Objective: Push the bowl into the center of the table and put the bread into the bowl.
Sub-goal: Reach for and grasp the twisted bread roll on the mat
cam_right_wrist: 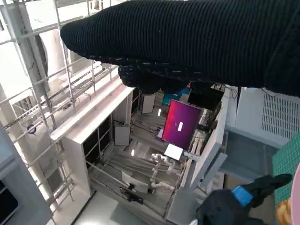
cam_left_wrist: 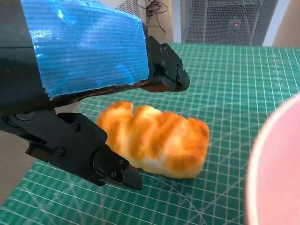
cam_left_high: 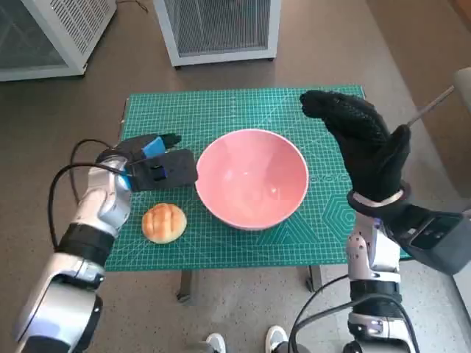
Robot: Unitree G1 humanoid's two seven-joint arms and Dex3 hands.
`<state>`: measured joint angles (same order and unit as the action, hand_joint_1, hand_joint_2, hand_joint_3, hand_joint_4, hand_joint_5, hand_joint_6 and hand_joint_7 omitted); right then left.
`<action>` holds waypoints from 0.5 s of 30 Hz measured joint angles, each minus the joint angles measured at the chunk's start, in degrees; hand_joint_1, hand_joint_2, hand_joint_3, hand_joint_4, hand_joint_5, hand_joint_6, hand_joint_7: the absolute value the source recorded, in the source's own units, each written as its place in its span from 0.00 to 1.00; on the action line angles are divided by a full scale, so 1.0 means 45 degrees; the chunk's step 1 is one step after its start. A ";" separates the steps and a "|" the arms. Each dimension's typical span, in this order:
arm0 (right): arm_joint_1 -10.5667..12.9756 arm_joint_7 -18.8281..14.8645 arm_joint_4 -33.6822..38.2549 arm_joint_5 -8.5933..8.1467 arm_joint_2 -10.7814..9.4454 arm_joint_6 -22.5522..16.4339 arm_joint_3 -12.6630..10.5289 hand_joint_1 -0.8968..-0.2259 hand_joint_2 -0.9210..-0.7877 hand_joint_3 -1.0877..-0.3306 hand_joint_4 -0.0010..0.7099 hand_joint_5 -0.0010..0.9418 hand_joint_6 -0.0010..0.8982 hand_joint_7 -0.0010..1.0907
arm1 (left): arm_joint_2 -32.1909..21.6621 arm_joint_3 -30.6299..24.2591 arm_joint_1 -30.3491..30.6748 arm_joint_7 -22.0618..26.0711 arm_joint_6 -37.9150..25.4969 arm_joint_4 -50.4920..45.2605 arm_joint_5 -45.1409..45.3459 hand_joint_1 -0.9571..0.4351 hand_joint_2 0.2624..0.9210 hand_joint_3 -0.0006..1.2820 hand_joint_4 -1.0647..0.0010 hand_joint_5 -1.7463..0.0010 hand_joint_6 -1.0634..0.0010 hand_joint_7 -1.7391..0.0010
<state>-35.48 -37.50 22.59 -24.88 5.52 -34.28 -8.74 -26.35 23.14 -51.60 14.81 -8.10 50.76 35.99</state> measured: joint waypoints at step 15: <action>0.0229 -0.0075 -0.0090 -0.0019 0.0004 -0.0006 -0.0011 0.63 0.00 0.83 0.49 0.00 0.00 0.56 | 0.0334 0.0650 -0.0700 -0.1143 0.1449 0.2556 0.0082 0.70 0.93 0.01 0.47 0.67 0.34 0.97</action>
<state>-34.45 -37.84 22.19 -24.97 5.54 -34.30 -8.79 -24.85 26.06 -54.75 9.67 -1.58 62.26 36.36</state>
